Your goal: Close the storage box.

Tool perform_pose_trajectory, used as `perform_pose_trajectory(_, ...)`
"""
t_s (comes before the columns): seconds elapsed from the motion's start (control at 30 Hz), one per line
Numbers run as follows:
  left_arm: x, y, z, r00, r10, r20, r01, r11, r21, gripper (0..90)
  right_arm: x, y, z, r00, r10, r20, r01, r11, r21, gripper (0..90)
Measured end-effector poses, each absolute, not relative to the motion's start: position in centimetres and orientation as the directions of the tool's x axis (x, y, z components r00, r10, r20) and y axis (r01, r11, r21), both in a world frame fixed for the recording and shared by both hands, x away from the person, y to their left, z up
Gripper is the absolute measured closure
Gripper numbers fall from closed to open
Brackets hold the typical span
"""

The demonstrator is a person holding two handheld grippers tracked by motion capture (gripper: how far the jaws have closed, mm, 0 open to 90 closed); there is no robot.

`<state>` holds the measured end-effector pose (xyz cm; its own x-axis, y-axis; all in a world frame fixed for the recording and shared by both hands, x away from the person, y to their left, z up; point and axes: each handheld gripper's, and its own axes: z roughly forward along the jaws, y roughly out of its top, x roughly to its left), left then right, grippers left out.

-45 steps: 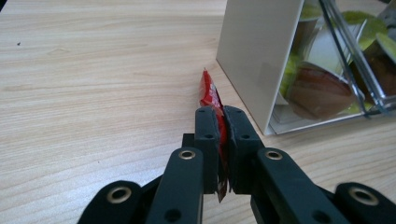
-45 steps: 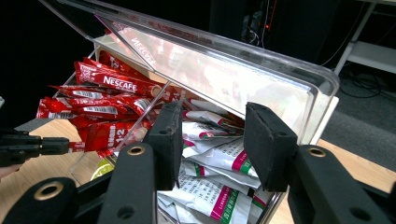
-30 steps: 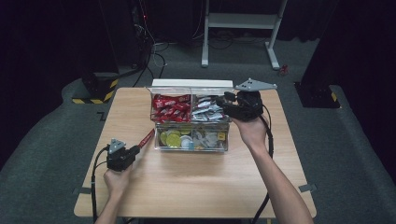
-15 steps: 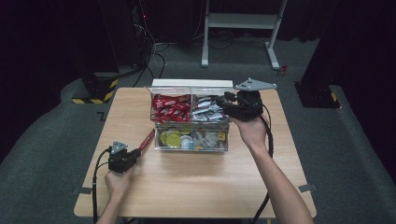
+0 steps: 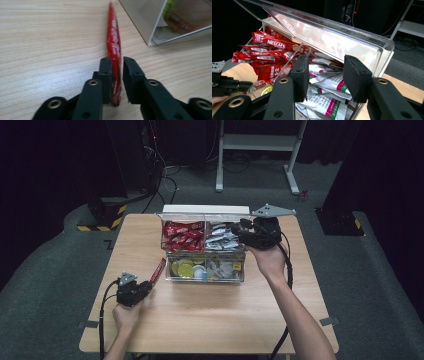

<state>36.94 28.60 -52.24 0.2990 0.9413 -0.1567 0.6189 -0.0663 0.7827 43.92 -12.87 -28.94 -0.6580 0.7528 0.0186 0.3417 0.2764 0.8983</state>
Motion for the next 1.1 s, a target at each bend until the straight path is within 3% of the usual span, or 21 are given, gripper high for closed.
perform_pose_trajectory(0.13, 36.5, 29.0, -52.0, 0.304, 0.936, -0.176, 0.613, -0.051, 0.788, 59.2, 43.9, -12.8, -29.0, -0.655, 0.755, 0.018, 0.341, 0.275, 0.899, 55.4)
perform_pose_trajectory(0.27, 35.7, 29.6, -51.9, 0.302, 0.936, -0.181, 0.605, -0.041, 0.795, 52.0, 43.8, -12.8, -29.0, -0.655, 0.755, 0.015, 0.341, 0.277, 0.898, 54.5)
perform_pose_trajectory(0.67, 34.0, 32.2, -52.8, 0.205, 0.971, -0.119, 0.635, -0.039, 0.771, 46.3, 43.2, -13.9, -29.7, -0.645, 0.764, 0.03, 0.354, 0.263, 0.898, 52.1)
perform_pose_trajectory(1.1, 33.8, 31.0, -52.9, 0.206, 0.979, -0.008, 0.638, -0.128, 0.759, 39.2, 43.2, -15.1, -29.1, -0.63, 0.774, 0.056, 0.357, 0.225, 0.907, 52.4)
